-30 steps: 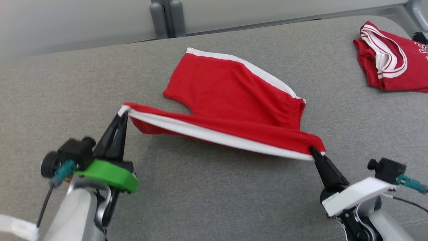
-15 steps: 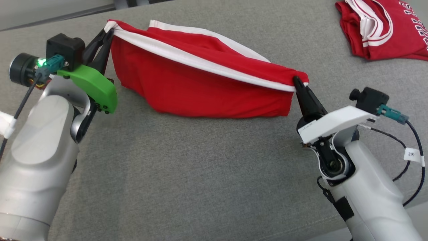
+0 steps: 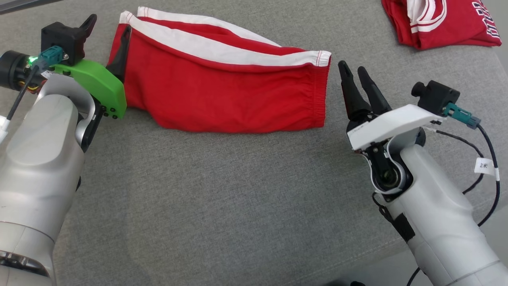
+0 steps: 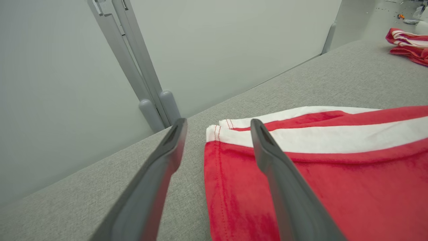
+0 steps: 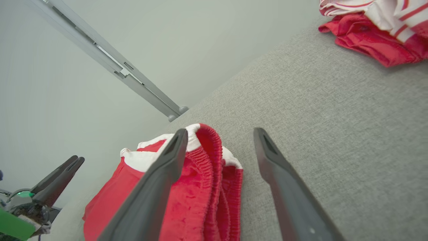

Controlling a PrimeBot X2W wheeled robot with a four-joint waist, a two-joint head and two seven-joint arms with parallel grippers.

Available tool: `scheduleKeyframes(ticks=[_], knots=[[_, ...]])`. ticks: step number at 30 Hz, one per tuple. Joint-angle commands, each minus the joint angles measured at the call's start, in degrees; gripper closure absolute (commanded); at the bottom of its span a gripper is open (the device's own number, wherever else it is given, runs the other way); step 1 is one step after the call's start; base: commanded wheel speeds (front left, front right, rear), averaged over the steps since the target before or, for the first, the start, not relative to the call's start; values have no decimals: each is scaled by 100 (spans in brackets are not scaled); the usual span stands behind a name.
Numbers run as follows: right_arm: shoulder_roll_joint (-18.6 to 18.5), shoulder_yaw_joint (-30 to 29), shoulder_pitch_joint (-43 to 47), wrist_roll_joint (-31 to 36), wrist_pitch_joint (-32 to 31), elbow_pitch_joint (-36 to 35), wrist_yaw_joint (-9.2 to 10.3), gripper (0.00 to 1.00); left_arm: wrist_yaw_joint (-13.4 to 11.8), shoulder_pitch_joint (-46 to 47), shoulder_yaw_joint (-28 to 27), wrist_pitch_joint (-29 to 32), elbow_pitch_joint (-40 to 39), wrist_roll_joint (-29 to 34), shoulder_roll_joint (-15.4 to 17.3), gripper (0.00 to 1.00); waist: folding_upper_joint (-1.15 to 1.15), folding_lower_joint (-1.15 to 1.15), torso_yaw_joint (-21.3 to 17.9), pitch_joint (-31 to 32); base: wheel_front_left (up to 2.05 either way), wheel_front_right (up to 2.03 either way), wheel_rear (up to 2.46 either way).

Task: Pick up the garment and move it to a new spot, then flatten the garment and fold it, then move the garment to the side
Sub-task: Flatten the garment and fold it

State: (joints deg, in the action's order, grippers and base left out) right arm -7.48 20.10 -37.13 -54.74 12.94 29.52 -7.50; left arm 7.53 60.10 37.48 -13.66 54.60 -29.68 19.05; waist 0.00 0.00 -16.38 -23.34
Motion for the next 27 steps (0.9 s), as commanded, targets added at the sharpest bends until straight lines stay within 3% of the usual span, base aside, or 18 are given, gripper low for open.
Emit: scheduleKeyframes(ticks=[1, 8, 12, 19, 27], knots=[[-74, 51, 182, 80, 80, -57, 4, 0, -13, 78, 9, -64, 28, -114, 32, 0, 0, 0, 115, 97, 0, 0, 0], [-340, -131, 976, 491, 233, -639, 4, 0, -13, -121, 150, -158, -286, -532, 283, 0, 0, 0, 244, 327, 0, 0, 0], [-192, -531, 1584, 945, 223, -1144, 4, 0, -13, -261, 497, -91, -636, -950, 549, 0, 0, 0, 214, 407, 0, 0, 0], [98, -787, 2119, 1425, 225, -1722, 4, 0, -13, -335, 1171, 491, -1098, -1707, 1035, 0, 0, 0, 35, 310, 0, 0, 0], [262, -654, 1948, 1566, 226, -1800, 4, 0, -13, -158, 1794, 1403, -1191, -2497, 1337, 0, 0, 0, -283, 127, 0, 0, 0]])
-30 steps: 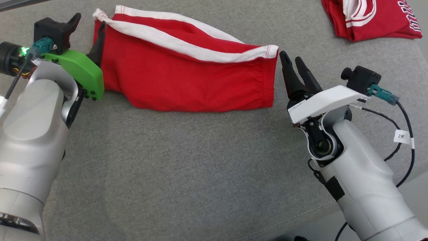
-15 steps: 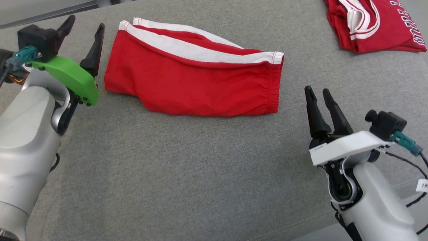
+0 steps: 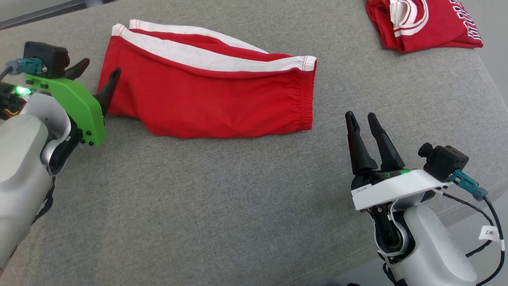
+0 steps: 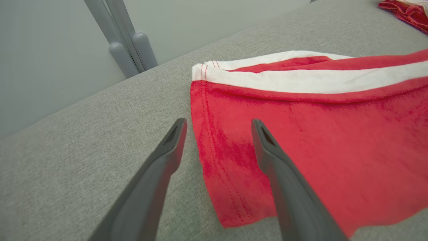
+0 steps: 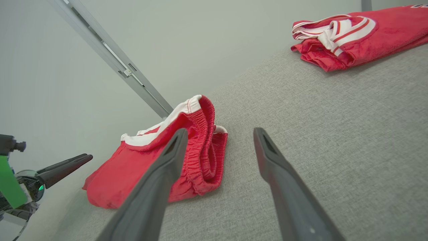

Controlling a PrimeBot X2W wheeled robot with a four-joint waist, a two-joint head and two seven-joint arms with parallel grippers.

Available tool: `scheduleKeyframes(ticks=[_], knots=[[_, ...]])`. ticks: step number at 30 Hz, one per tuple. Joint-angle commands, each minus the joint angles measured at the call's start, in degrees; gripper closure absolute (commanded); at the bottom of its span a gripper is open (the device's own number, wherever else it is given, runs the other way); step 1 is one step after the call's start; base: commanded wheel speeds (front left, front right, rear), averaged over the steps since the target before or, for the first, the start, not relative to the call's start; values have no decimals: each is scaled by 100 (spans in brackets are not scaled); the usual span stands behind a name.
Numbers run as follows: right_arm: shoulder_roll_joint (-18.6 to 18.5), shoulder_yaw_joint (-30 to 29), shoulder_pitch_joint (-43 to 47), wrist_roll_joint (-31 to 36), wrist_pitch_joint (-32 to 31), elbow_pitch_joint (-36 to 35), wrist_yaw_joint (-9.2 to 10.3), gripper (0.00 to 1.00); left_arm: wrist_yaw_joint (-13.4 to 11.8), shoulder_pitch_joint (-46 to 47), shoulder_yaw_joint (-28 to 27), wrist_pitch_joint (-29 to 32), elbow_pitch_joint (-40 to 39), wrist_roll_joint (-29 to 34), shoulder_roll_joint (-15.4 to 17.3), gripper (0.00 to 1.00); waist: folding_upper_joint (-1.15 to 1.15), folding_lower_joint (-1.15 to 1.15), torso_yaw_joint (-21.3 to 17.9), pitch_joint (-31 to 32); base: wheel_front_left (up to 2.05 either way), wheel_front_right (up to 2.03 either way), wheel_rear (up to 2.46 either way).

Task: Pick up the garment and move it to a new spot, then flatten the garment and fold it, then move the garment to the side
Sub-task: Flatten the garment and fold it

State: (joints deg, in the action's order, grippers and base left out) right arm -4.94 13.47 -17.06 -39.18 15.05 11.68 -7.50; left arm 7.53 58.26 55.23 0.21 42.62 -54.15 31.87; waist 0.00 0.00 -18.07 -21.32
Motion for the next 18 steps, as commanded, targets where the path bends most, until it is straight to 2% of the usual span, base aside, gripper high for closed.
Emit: scheduleKeyframes(ticks=[1, 10, 18], knots=[[18, 18, -69, 14, 14, -9, 4, 0, -13, 52, 71, 88, 24, -132, 73, 0, 0, 0, -155, -88, 0, 0, 0], [125, 85, -138, -46, 16, 50, 4, 0, -13, 210, 550, 856, 371, -630, 198, 0, 0, 0, -520, -169, 0, 0, 0], [162, 78, -65, -49, 16, 46, 4, 0, -13, 530, 863, 775, 825, -427, 250, 0, 0, 0, -605, -199, 0, 0, 0]])
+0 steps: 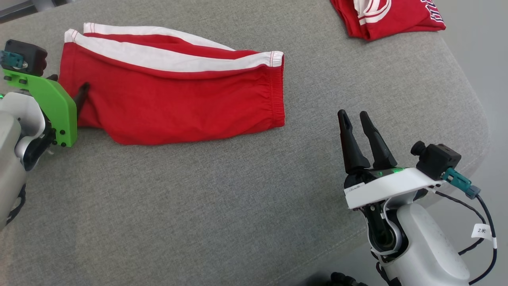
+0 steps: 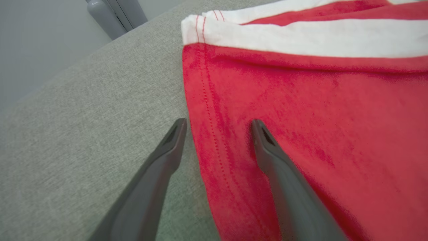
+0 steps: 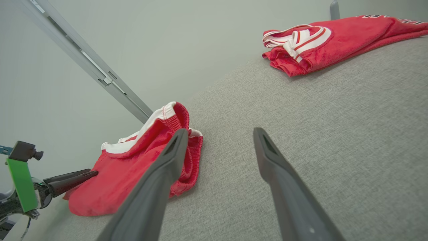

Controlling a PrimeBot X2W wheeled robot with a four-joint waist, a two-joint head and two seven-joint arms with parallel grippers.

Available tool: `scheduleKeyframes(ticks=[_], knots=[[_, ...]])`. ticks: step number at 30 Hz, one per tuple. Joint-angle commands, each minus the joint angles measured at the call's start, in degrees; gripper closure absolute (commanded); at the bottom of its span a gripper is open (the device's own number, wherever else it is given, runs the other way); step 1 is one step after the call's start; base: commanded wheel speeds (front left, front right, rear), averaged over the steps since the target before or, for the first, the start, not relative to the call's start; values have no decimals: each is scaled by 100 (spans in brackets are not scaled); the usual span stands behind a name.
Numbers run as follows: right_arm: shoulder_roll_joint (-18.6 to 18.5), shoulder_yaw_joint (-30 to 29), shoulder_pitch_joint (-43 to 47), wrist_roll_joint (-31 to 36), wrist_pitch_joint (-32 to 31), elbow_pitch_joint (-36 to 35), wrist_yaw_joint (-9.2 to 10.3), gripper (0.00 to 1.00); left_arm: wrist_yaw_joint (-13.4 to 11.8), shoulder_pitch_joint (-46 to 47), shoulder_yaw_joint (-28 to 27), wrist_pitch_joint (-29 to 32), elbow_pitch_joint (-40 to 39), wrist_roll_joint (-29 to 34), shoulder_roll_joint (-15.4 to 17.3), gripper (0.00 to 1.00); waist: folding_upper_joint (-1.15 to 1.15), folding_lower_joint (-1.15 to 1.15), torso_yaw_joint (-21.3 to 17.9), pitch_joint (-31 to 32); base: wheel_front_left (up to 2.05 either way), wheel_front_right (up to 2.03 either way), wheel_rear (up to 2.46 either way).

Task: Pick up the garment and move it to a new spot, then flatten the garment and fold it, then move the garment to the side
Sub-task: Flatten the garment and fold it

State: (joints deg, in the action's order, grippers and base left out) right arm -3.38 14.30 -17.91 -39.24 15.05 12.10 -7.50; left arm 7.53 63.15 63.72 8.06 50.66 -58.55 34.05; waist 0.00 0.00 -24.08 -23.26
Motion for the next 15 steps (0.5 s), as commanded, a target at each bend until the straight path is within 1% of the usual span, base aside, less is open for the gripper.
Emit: scheduleKeyframes(ticks=[1, 3, 8, 10, 11, 14, 15], knots=[[9, -1, 22, -45, 15, 9, 4, 0, -13, 48, 30, 33, 74, -29, 6, 0, 0, 0, -7, -11, 0, 0, 0], [16, 13, 13, -44, 16, 19, 4, 0, -13, 95, 99, 107, 177, -6, -20, 0, 0, 0, -14, -31, 0, 0, 0], [25, 37, -61, -53, 16, 25, 4, 0, -13, 75, 160, 313, 335, -228, -178, 0, 0, 0, -26, -81, 0, 0, 0], [26, 46, -85, -57, 16, 23, 4, 0, -13, 15, 117, 455, 356, -444, -238, 0, 0, 0, -34, -95, 0, 0, 0], [26, 50, -88, -53, 16, 23, 4, 0, -11, -7, 152, 542, 310, -477, -264, 0, 0, 0, -37, -100, 0, 0, 0], [28, 36, -79, -56, 16, 14, 4, 0, 8, -101, 159, 854, 82, -837, -350, 0, 0, 0, -23, -110, 0, 0, 0], [29, 29, -72, -52, 15, 8, 4, 0, 8, -84, 161, 940, 13, -908, -346, 13, 0, 0, -12, -112, 0, 0, 0]])
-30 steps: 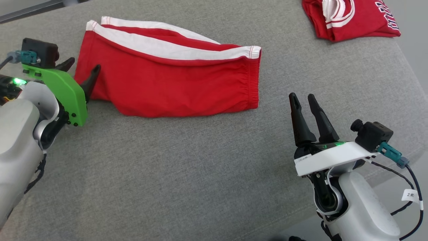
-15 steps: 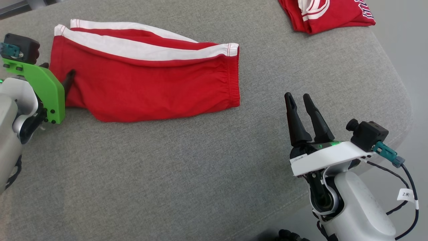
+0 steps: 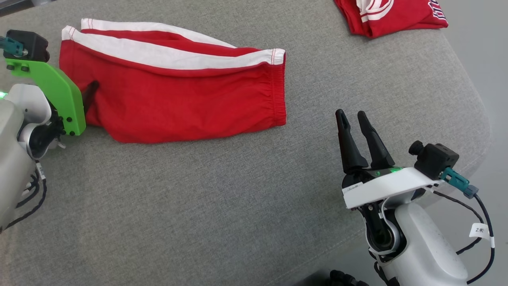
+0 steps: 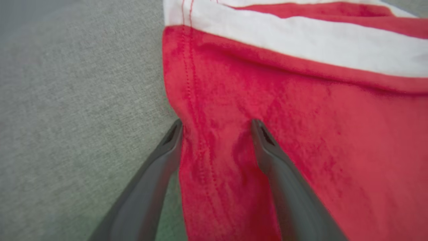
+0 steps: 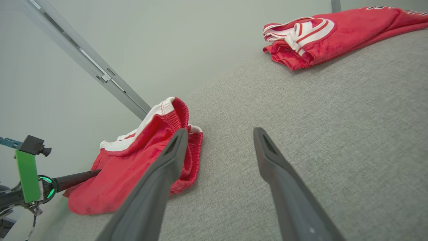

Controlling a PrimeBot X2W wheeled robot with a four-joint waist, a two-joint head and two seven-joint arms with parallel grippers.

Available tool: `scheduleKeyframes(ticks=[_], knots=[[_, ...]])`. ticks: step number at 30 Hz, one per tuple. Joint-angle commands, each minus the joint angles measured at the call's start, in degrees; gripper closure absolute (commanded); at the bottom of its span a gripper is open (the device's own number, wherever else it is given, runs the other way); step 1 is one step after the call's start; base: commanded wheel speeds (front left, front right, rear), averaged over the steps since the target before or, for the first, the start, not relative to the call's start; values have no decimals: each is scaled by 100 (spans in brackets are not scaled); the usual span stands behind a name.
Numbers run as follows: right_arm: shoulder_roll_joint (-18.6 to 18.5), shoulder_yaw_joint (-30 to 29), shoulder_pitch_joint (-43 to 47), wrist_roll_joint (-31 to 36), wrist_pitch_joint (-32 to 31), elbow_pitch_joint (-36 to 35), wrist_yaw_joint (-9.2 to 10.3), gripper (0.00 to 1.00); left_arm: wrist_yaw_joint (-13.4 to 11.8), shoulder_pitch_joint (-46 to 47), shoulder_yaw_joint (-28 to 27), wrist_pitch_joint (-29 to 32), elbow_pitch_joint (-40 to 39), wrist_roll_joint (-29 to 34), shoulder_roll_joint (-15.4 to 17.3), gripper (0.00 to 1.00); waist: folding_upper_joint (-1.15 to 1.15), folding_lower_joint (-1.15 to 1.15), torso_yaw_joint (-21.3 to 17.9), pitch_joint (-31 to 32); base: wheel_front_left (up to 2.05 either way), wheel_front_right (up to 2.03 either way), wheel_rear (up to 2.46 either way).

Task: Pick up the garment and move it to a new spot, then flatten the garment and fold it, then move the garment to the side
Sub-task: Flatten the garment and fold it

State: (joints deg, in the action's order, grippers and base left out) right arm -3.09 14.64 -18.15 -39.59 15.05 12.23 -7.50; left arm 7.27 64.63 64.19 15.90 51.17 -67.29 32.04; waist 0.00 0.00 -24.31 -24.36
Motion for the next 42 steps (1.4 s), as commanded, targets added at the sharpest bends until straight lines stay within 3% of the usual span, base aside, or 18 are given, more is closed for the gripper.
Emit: scheduleKeyframes(ticks=[1, 2, 4, 17, 28, 35, 37, 38, 39, 42], knots=[[1, -7, -41, -14, 16, -11, 4, 0, 35, -207, 127, 201, -95, -86, -135, 25, 0, 0, 19, -4, 0, 0, 0], [1, 1, -34, -10, 16, -9, 4, 0, 35, -176, 144, 232, -152, -120, -114, 43, 0, 0, 26, -5, 0, 0, 0], [0, 7, -22, -9, 16, -4, 4, 0, 35, -102, 209, 280, -268, -149, -71, 100, 0, 0, 48, 4, 0, 0, 0], [-86, -69, 164, -52, 16, 41, 4, 0, 18, -154, 233, -318, -501, -362, 0, 100, 0, 0, 412, 334, 0, 0, 0], [-222, -326, 737, -22, 16, 161, 4, 0, 18, -1072, 357, -854, -1163, -726, 136, 100, 0, 0, 1113, 1113, 0, 0, 0], [-270, -402, 999, 12, 16, 199, 4, 0, -15, -1710, 396, -1197, -1185, -841, 117, 100, 0, 0, 1309, 1245, 0, 0, 0], [-276, -406, 1011, 17, 16, 201, 4, 0, -129, -1729, 369, -1578, -1102, -659, 73, 100, 0, 0, 1335, 1246, 0, 0, 0], [-283, -397, 1018, 26, 16, 210, 4, 0, -181, -1770, 384, -1818, -1051, -533, 22, 42, 0, 0, 1347, 1255, 0, 0, 0], [-293, -387, 1017, 36, 16, 218, 4, 0, -215, -1812, 368, -2026, -1010, -478, -31, 0, 0, 0, 1354, 1268, 0, 0, 0], [-326, -401, 994, 56, 16, 216, 4, 0, -291, -1966, 291, -2575, -838, -445, -234, 0, 0, 0, 1387, 1356, 0, 0, 0]])
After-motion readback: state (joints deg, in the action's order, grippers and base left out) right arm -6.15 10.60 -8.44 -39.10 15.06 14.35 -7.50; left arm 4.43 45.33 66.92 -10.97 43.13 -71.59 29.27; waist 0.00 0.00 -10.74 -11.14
